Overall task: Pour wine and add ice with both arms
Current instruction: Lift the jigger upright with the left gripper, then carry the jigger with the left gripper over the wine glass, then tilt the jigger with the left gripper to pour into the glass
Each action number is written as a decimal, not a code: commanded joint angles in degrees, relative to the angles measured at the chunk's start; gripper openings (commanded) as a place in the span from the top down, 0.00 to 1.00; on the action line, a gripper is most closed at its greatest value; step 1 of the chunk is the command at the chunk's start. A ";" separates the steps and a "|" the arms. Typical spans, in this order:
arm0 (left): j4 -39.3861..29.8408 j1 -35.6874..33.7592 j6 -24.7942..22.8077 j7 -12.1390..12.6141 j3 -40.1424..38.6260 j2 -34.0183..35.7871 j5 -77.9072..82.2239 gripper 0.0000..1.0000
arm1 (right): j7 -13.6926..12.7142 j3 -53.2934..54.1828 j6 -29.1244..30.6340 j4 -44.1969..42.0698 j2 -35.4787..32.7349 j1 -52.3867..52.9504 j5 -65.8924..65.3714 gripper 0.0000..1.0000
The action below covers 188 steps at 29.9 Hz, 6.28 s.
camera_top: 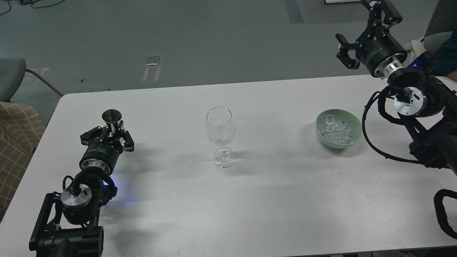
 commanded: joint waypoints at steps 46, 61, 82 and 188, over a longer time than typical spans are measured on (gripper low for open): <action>-27.54 -2.48 26.94 6.23 21.82 0.00 10.20 1.00 | 0.00 0.18 0.00 2.46 -0.54 -2.76 0.00 0.00; -27.19 -3.97 26.94 6.32 25.42 0.00 14.24 1.00 | 0.00 0.18 -0.09 2.46 -0.36 -2.76 -0.09 0.00; -27.01 -4.94 27.03 6.58 29.29 0.00 18.11 1.00 | 0.00 0.18 0.00 2.46 -0.36 -2.85 -0.09 0.00; -24.38 -5.47 14.64 4.56 29.99 0.00 32.17 1.00 | 0.00 0.53 -0.09 2.54 -0.01 -2.58 -0.09 0.00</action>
